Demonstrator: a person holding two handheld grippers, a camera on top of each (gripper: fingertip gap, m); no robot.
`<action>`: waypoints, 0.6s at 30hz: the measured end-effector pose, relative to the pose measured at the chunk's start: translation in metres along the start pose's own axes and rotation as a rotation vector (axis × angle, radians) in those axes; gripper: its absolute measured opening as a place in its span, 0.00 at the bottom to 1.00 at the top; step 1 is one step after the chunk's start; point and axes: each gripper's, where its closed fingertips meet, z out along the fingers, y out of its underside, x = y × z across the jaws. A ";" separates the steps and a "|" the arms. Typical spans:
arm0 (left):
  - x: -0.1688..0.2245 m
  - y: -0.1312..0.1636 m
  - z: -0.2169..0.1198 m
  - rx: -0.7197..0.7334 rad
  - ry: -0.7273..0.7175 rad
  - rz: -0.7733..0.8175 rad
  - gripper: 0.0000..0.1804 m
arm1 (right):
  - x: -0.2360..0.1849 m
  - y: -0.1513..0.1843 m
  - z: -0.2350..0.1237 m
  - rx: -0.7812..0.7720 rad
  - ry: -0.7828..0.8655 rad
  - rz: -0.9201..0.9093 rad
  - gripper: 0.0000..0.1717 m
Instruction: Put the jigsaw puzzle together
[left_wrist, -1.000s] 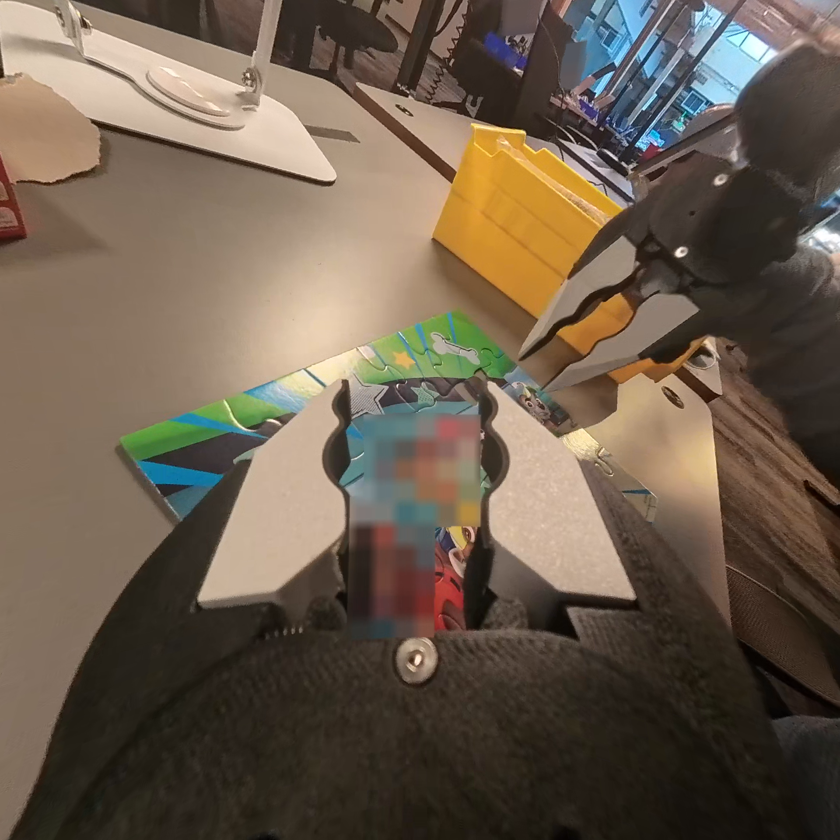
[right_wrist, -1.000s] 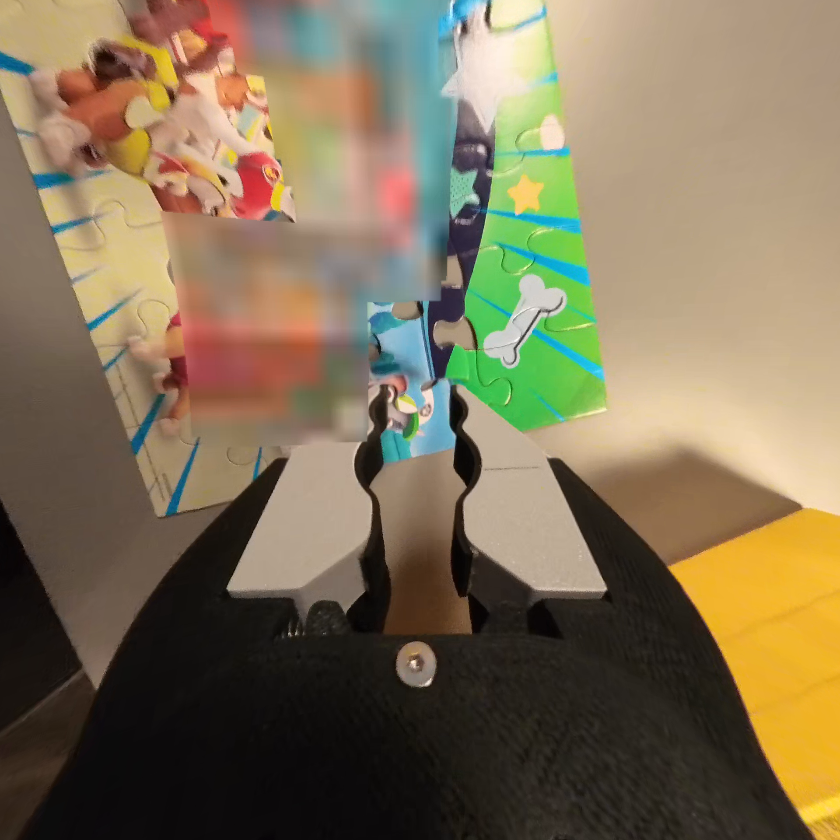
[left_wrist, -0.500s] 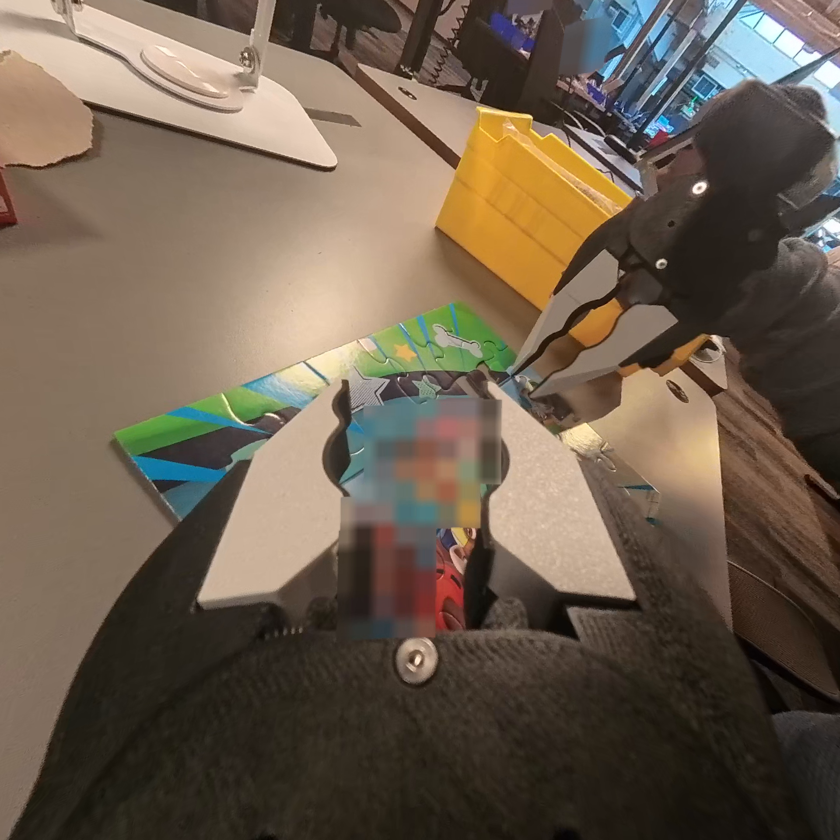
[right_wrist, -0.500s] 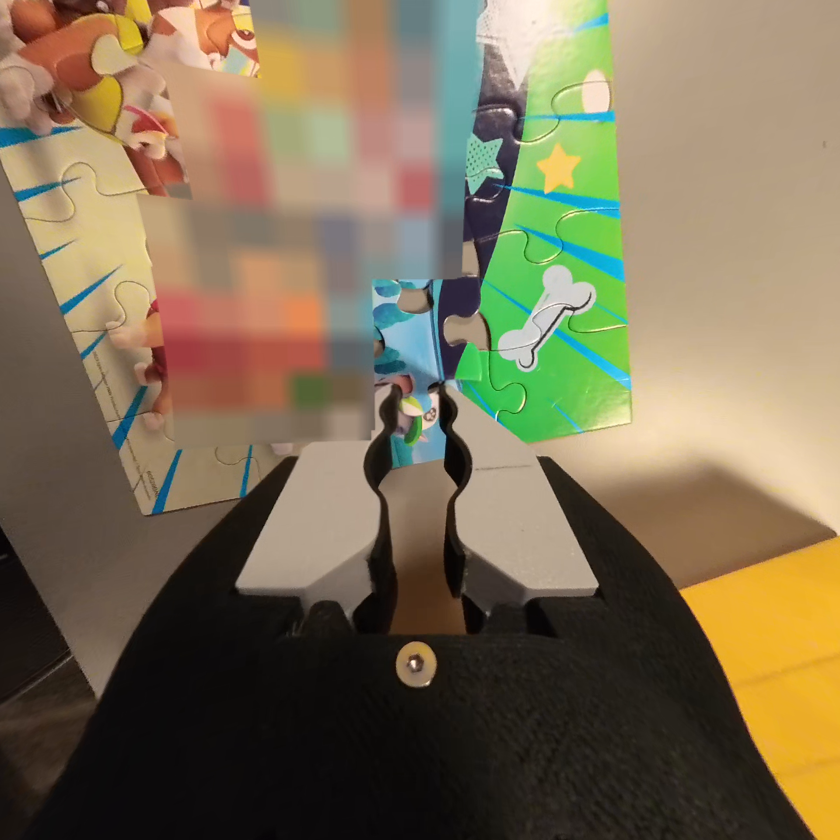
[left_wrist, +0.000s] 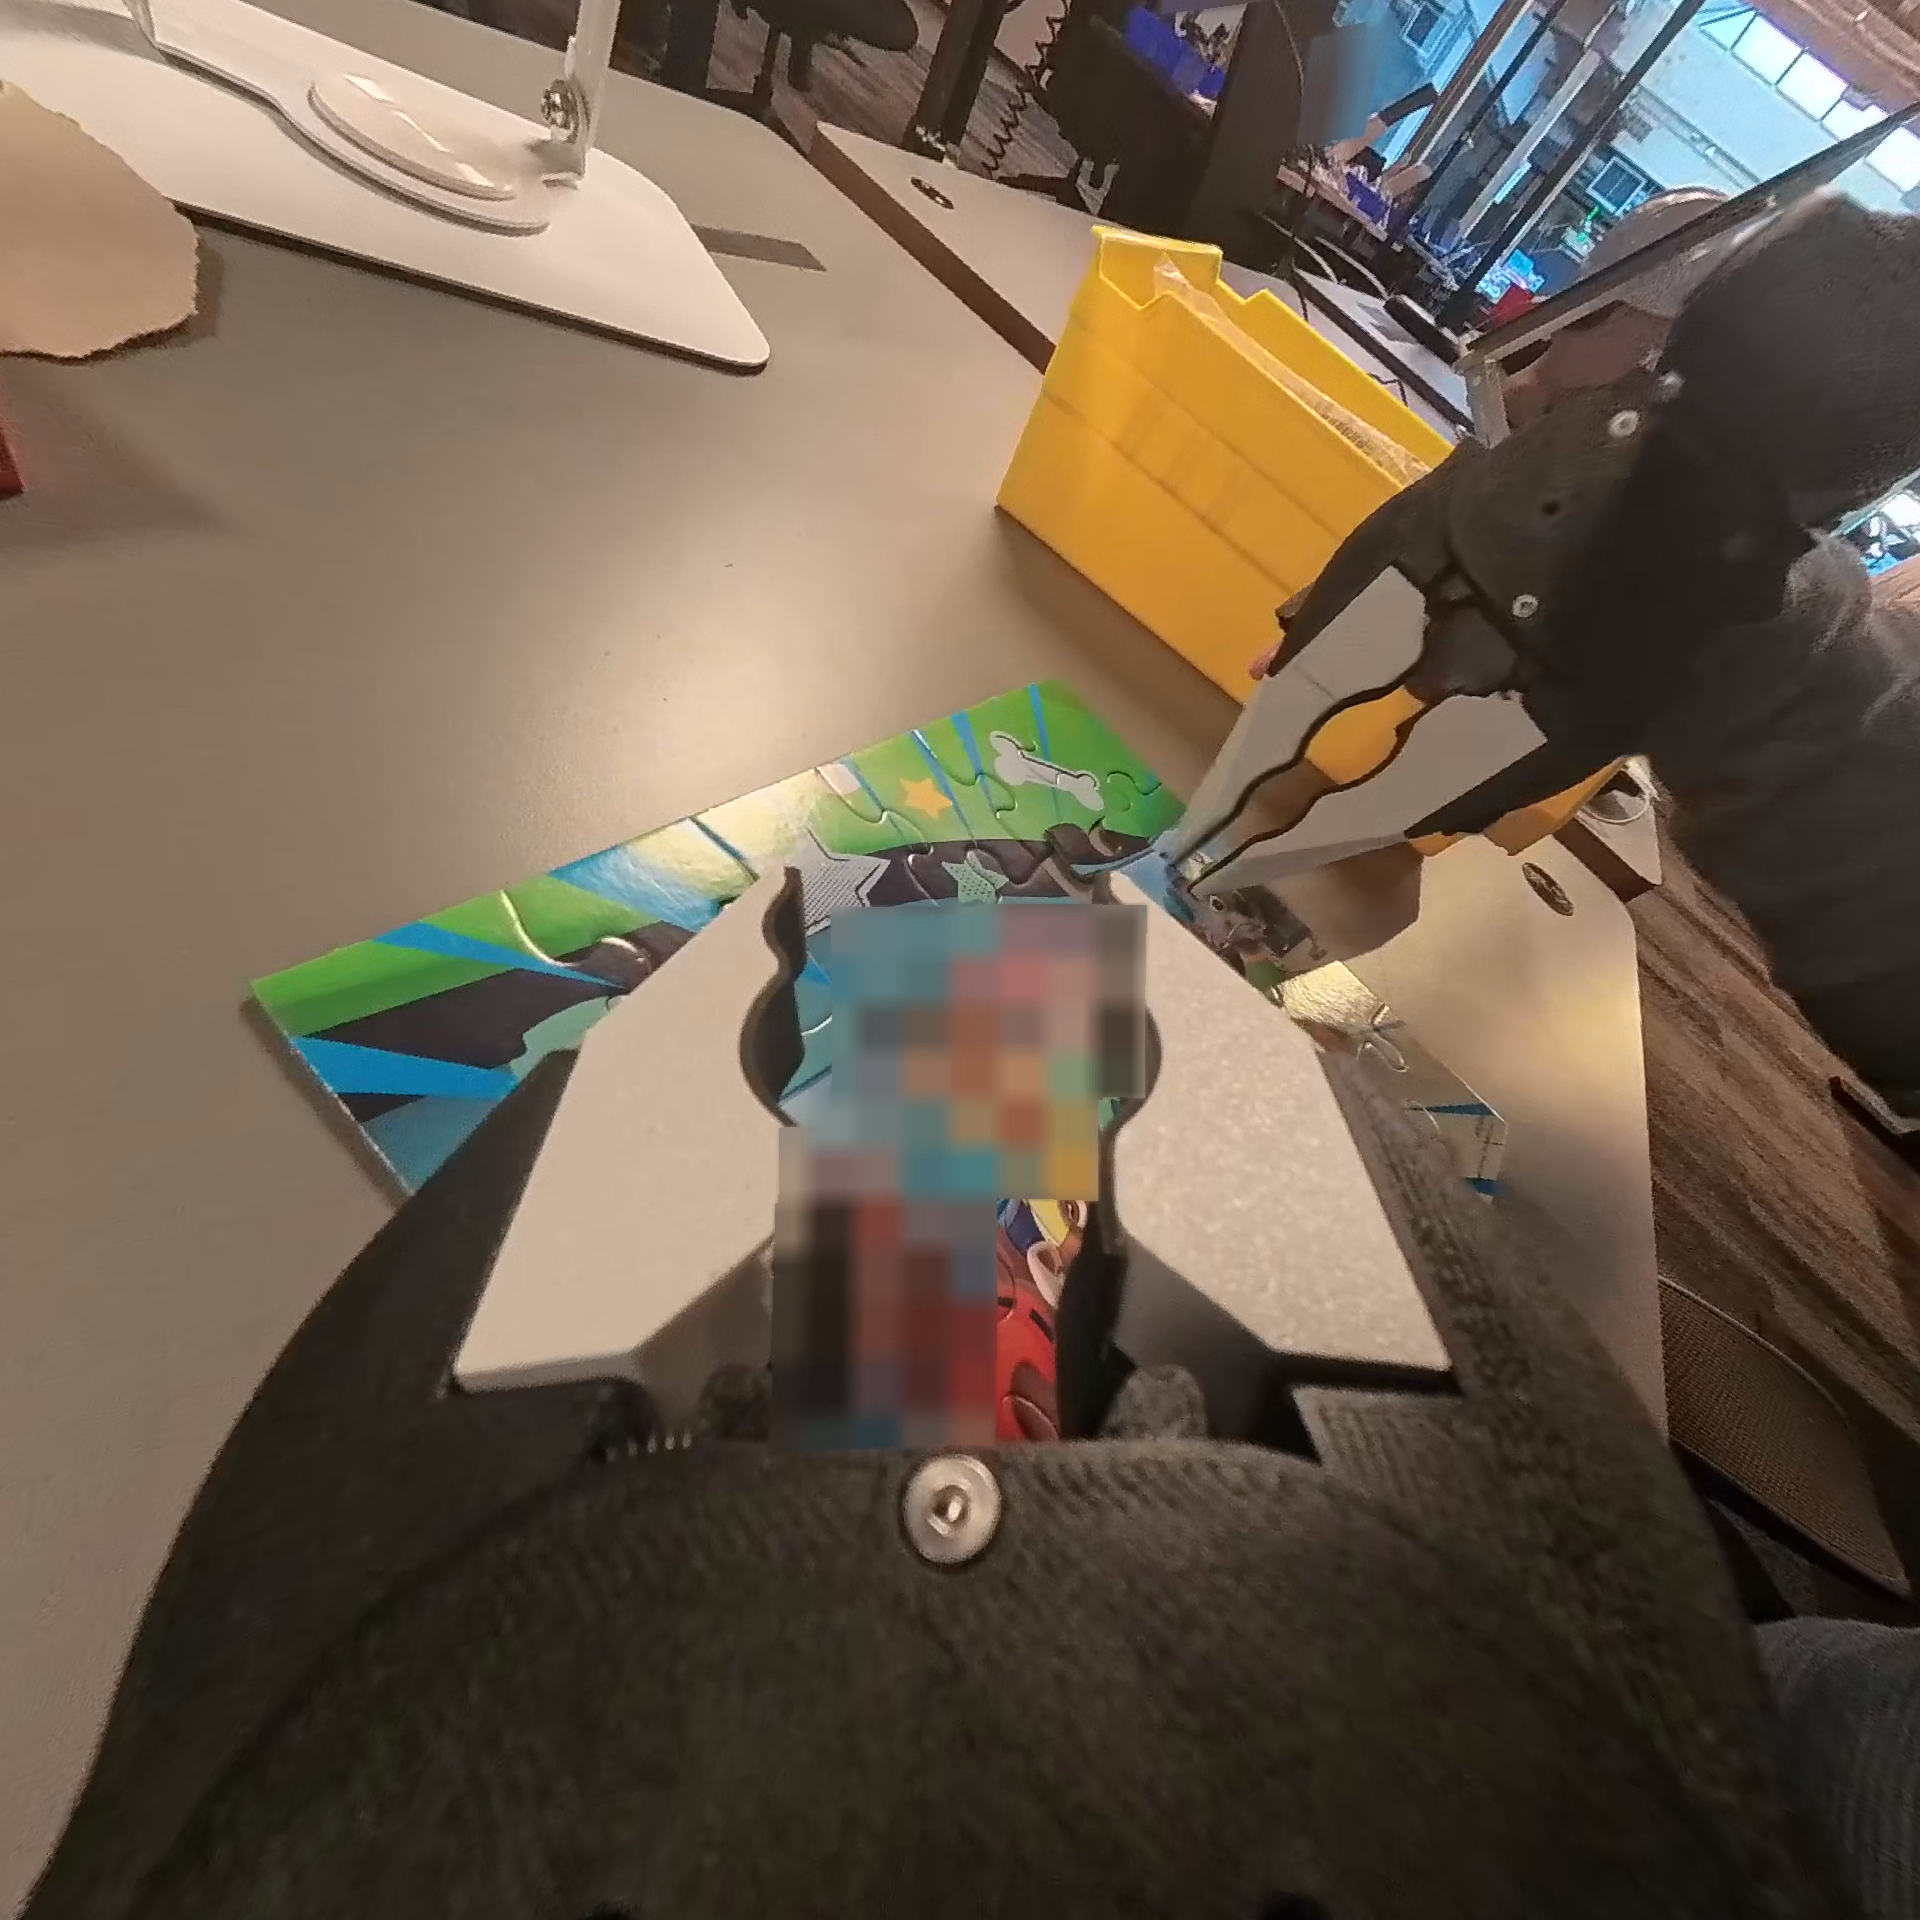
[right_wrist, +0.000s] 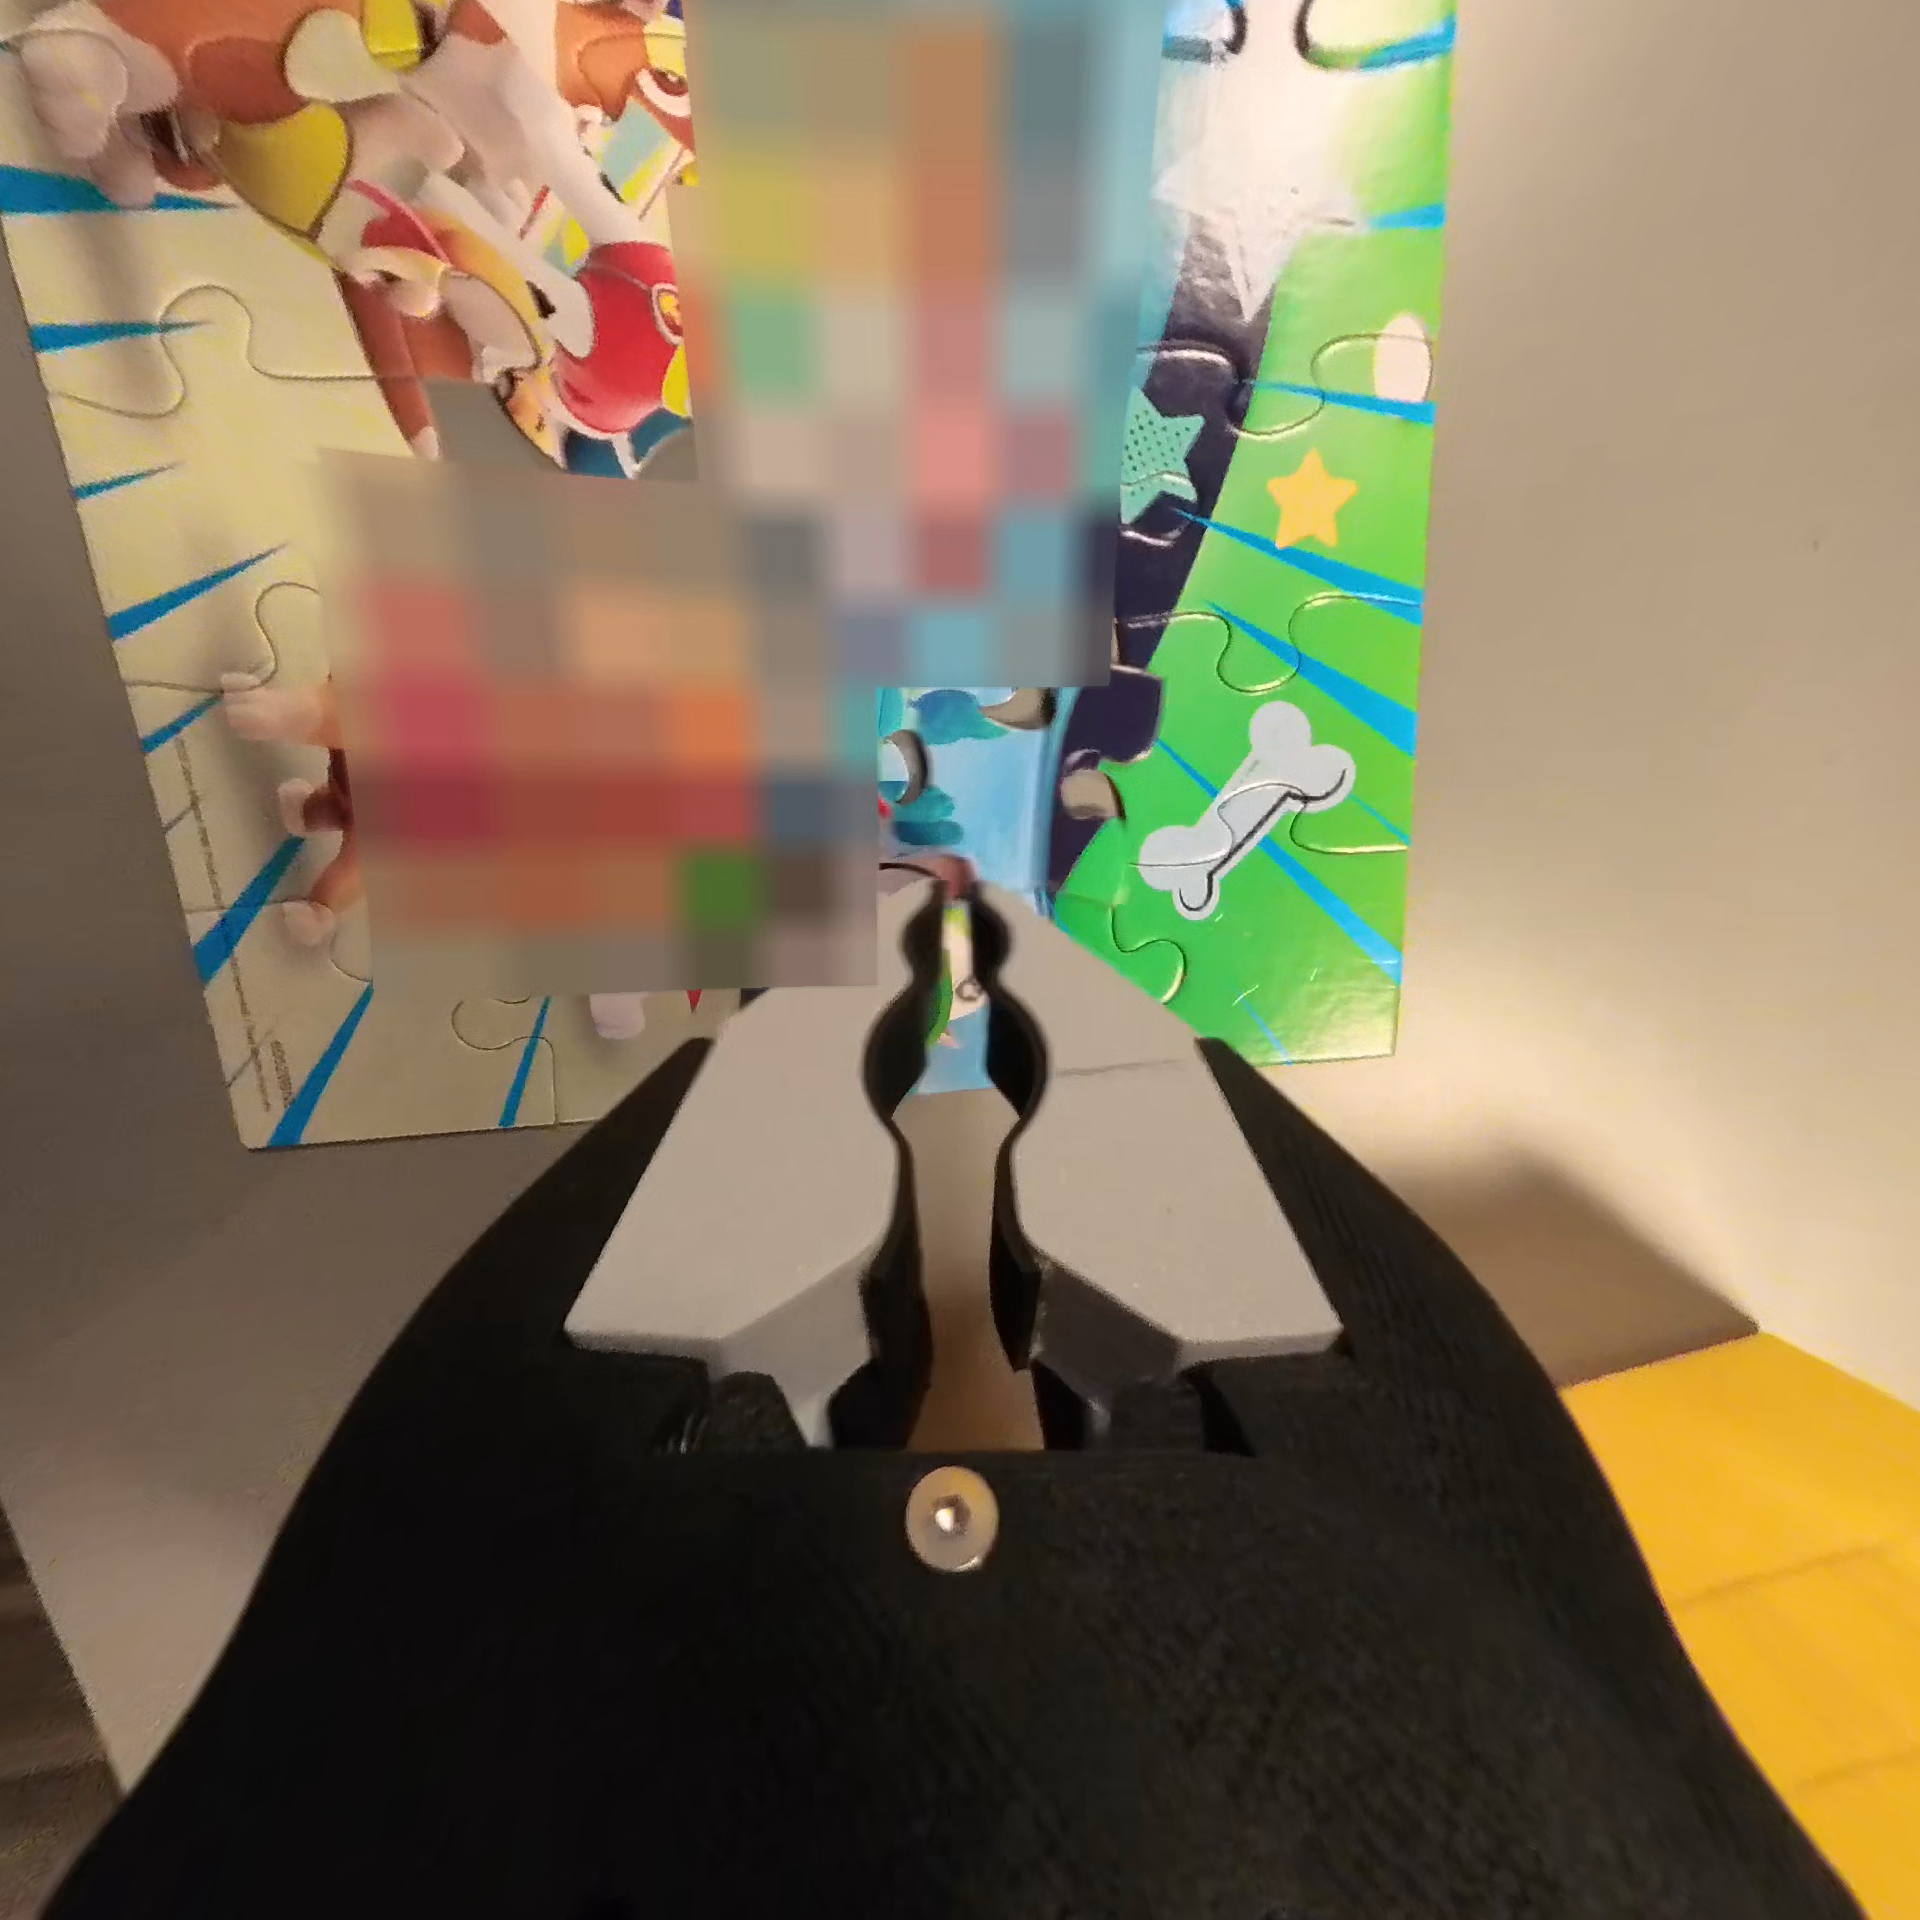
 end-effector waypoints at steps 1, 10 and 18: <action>0.000 0.000 0.000 0.000 0.002 -0.002 0.30 | -0.001 -0.001 0.000 0.001 -0.004 -0.023 0.00; 0.000 0.000 0.000 0.001 0.010 -0.019 0.30 | 0.002 -0.007 -0.005 0.012 -0.070 0.017 0.15; 0.000 0.000 0.000 0.000 0.011 -0.019 0.30 | 0.009 -0.023 0.008 0.061 -0.078 0.040 0.24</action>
